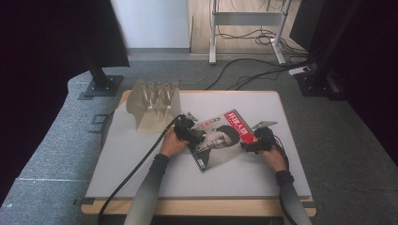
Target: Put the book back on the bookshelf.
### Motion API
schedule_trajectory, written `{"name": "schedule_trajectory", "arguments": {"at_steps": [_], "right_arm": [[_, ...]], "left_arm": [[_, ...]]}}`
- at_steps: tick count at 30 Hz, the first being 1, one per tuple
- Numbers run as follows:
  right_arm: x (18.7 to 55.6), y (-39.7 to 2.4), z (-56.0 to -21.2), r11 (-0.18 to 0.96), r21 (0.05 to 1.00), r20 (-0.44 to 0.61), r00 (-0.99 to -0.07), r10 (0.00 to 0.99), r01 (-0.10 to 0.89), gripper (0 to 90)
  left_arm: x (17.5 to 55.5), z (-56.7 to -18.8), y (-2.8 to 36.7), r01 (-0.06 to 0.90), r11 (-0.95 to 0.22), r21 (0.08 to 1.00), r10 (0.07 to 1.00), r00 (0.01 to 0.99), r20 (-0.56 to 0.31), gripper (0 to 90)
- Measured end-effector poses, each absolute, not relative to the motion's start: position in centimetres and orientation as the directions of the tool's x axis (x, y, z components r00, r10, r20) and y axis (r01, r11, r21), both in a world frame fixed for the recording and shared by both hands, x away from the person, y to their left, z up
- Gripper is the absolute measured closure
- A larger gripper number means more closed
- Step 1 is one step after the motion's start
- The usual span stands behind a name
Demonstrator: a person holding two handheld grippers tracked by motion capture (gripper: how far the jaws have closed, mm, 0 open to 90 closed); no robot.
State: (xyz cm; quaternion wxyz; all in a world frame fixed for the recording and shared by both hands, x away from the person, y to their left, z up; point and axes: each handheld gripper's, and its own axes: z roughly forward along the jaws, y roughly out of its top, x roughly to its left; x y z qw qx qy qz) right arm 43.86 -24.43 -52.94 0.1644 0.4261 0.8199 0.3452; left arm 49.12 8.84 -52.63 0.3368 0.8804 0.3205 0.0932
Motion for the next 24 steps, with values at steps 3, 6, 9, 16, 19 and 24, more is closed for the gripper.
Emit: {"name": "schedule_trajectory", "arguments": {"at_steps": [3,6,9,16,19,24], "right_arm": [[43.9,-24.5,-53.1,0.387,0.709,0.037,-0.579,0.814,0.590,5.2],[43.8,-24.6,-53.1,0.381,0.715,0.042,-0.580,0.814,0.586,5.3],[43.7,-24.6,-53.1,0.381,0.715,0.042,-0.580,0.814,0.586,5.3],[43.2,-24.6,-53.2,0.385,0.716,0.042,-0.588,0.808,0.582,5.2],[42.9,-24.6,-53.1,0.391,0.714,0.042,-0.592,0.804,0.581,5.2],[42.5,-24.5,-53.1,0.399,0.714,0.041,-0.604,0.796,0.575,5.2]], "left_arm": [[49.0,-52.6,8.8,0.503,-0.570,0.650,0.628,0.776,-0.050,0.0],[48.8,-52.6,8.8,0.506,-0.571,0.646,0.630,0.775,-0.050,0.0],[48.6,-52.5,8.7,0.508,-0.572,0.644,0.631,0.774,-0.050,0.0],[47.6,-52.6,8.9,0.507,-0.572,0.645,0.630,0.775,-0.050,0.0],[47.3,-52.5,9.0,0.504,-0.577,0.642,0.627,0.777,-0.047,0.0],[46.5,-52.5,9.2,0.506,-0.582,0.636,0.626,0.778,-0.046,0.0]]}}
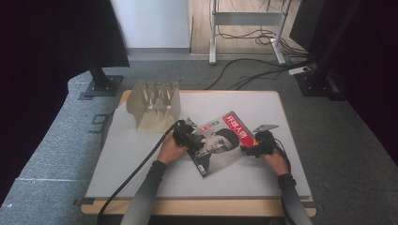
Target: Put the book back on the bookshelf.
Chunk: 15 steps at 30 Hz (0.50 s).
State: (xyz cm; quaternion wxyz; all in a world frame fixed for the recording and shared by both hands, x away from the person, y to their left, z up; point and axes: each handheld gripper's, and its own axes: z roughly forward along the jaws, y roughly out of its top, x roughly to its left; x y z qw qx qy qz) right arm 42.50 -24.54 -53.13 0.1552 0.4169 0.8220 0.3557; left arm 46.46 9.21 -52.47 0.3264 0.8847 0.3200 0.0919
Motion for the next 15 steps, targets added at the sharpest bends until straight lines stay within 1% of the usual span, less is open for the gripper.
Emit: {"name": "schedule_trajectory", "arguments": {"at_steps": [15], "right_arm": [[40.6,-24.2,-53.2,0.414,0.722,0.043,-0.633,0.773,0.555,5.0]], "left_arm": [[43.4,-52.3,10.0,0.512,-0.594,0.621,0.624,0.780,-0.046,0.0]]}}
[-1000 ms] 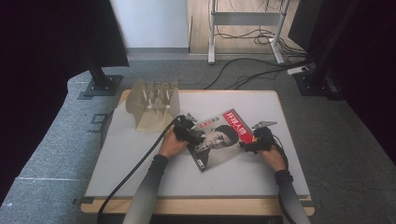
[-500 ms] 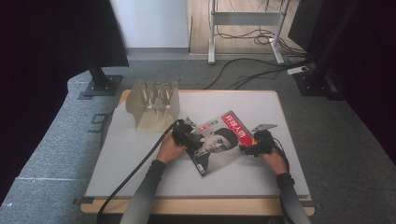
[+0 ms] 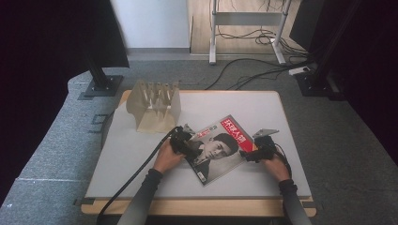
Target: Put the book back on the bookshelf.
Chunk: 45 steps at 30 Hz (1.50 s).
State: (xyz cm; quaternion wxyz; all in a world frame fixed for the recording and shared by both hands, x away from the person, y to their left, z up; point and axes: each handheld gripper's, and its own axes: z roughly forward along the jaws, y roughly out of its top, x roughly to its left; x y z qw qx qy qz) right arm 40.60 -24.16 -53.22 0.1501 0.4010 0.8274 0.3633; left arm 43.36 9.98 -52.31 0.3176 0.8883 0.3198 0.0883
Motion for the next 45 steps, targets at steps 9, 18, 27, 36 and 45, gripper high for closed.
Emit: {"name": "schedule_trajectory", "arguments": {"at_steps": [9,18,27,36,45], "right_arm": [[39.4,-23.7,-53.3,0.429,0.723,0.040,-0.653,0.756,0.541,4.5],[37.7,-23.2,-53.3,0.441,0.729,0.040,-0.677,0.735,0.523,4.2],[36.0,-23.9,-53.1,0.436,0.723,0.030,-0.655,0.755,0.535,5.3],[33.9,-24.7,-53.1,0.432,0.719,0.004,-0.625,0.781,0.545,3.4],[34.2,-24.3,-53.1,0.453,0.707,-0.026,-0.619,0.785,0.543,0.0]], "left_arm": [[40.9,-52.3,10.8,0.508,-0.599,0.619,0.619,0.784,-0.045,0.0],[38.2,-52.4,11.7,0.499,-0.593,0.632,0.613,0.789,-0.048,0.0],[37.6,-52.6,12.0,0.493,-0.582,0.646,0.612,0.789,-0.051,0.0],[36.5,-52.5,12.0,0.492,-0.585,0.645,0.609,0.792,-0.052,0.0],[35.4,-52.0,12.7,0.503,-0.615,0.607,0.577,0.812,-0.090,0.0]]}}
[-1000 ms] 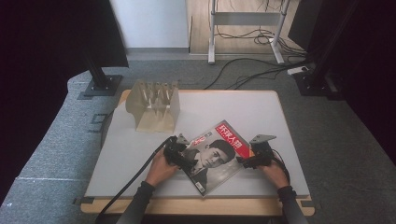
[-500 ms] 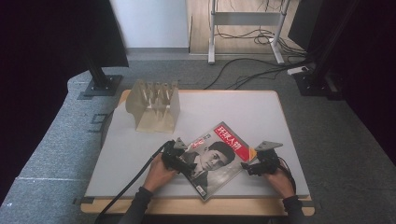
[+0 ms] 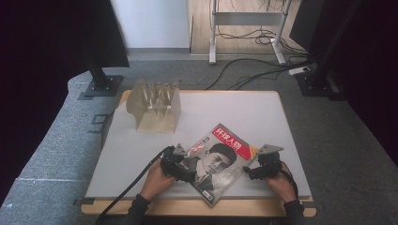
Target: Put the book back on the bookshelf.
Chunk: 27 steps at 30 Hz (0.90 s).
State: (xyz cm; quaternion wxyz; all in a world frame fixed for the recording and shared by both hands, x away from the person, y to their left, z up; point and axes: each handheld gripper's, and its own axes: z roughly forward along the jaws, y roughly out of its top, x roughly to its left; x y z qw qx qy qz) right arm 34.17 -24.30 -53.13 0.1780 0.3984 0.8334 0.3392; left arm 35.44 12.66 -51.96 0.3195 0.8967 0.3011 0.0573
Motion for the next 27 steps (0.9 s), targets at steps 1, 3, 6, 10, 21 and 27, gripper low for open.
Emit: {"name": "schedule_trajectory", "arguments": {"at_steps": [1,3,6,10,21,27], "right_arm": [[34.3,-24.3,-53.2,0.448,0.707,-0.022,-0.616,0.787,0.547,0.0],[34.5,-24.3,-53.2,0.448,0.706,-0.023,-0.614,0.789,0.548,0.0],[35.0,-24.3,-53.2,0.444,0.707,-0.020,-0.612,0.791,0.551,0.0],[36.0,-24.2,-53.2,0.440,0.703,-0.019,-0.604,0.797,0.559,0.0],[39.1,-23.3,-52.9,0.458,0.685,-0.054,-0.587,0.808,0.566,0.0],[41.0,-22.8,-52.8,0.454,0.684,-0.063,-0.574,0.816,0.571,0.0]], "left_arm": [[35.5,-51.8,13.0,0.507,-0.615,0.604,0.575,0.812,-0.096,0.0],[35.7,-51.4,13.7,0.502,-0.616,0.608,0.589,0.805,-0.068,0.0],[36.2,-50.7,15.2,0.507,-0.602,0.617,0.619,0.785,-0.042,0.0],[37.3,-50.2,17.4,0.522,-0.585,0.621,0.669,0.743,0.006,0.0],[38.6,-52.0,18.5,0.551,-0.580,0.600,0.698,0.716,0.017,0.0],[37.6,-52.4,18.4,0.547,-0.563,0.620,0.693,0.721,-0.006,0.0]]}}
